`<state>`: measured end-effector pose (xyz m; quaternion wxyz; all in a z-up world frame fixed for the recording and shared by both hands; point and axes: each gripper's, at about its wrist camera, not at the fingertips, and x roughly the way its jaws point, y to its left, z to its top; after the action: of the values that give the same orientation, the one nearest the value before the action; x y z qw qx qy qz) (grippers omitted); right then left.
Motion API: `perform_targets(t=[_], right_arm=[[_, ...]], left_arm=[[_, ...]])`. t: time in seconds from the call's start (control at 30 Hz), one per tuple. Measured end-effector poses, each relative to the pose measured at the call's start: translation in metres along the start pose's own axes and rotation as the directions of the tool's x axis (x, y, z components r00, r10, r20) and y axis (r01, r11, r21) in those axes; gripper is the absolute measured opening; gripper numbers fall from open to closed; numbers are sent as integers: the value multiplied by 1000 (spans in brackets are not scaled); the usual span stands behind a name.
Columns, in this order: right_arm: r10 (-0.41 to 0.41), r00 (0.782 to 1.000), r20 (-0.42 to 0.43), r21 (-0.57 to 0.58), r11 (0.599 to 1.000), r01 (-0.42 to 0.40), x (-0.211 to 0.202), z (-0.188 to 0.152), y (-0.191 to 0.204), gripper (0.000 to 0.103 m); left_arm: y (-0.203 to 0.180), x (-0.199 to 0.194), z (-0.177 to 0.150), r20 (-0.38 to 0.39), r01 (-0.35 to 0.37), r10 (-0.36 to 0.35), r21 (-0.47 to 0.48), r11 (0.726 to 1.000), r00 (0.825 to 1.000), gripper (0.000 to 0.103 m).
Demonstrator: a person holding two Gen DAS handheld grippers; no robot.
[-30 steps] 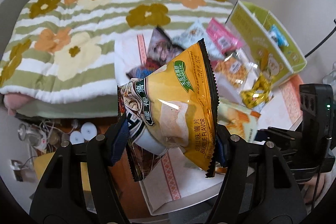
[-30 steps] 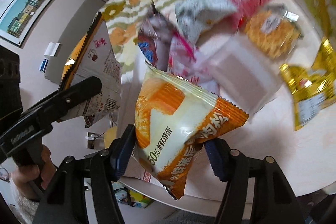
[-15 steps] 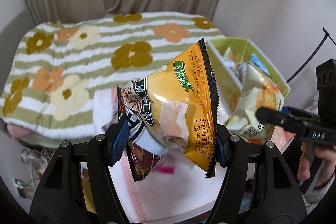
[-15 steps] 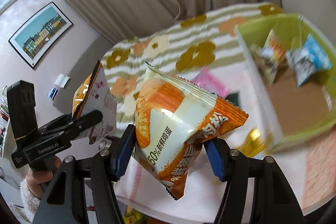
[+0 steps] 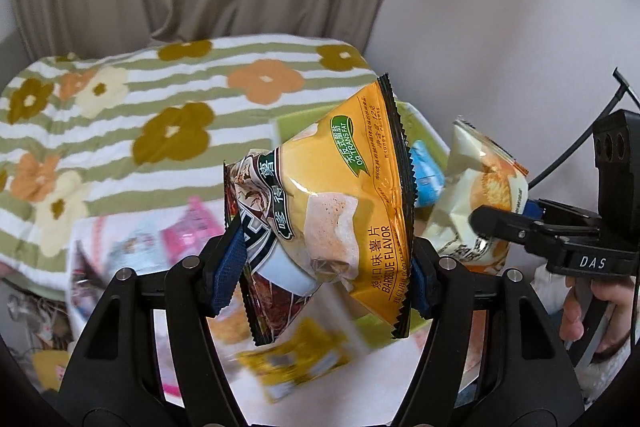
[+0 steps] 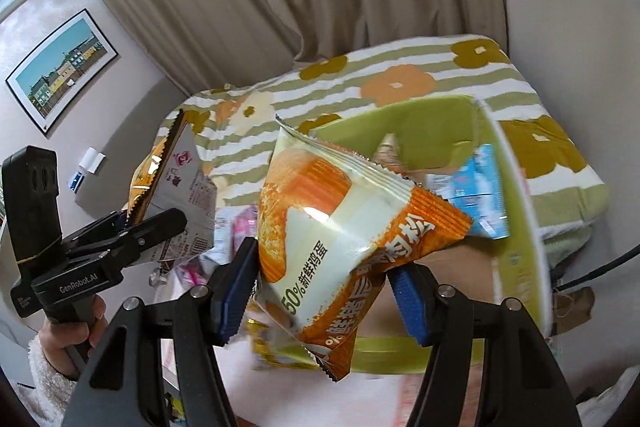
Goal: Organize snacks
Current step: 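Carry both bags over the box and release them inside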
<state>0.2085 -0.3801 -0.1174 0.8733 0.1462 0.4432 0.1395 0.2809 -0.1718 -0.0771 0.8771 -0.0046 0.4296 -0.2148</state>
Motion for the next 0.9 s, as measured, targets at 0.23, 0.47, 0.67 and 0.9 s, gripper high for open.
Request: perform_targets(t=[0.23, 0.47, 0.67, 0.9], right_arm=[[-13, 999, -41, 44, 999, 15, 5, 4, -49, 59], [-70, 995, -77, 60, 995, 75, 12, 2, -72, 59], [-93, 989, -110, 83, 991, 103, 22, 2, -87, 59], [-104, 983, -149, 109, 987, 121, 31, -2, -95, 59]], left_arm=[[-52, 61, 15, -84, -6, 11, 62, 998, 996, 64], [-76, 111, 16, -165, -29, 59, 181, 983, 985, 64], [-83, 137, 15, -218, -31, 92, 267, 963, 972, 64], [-93, 152, 7, -253, -18, 120, 372, 928, 960, 70]])
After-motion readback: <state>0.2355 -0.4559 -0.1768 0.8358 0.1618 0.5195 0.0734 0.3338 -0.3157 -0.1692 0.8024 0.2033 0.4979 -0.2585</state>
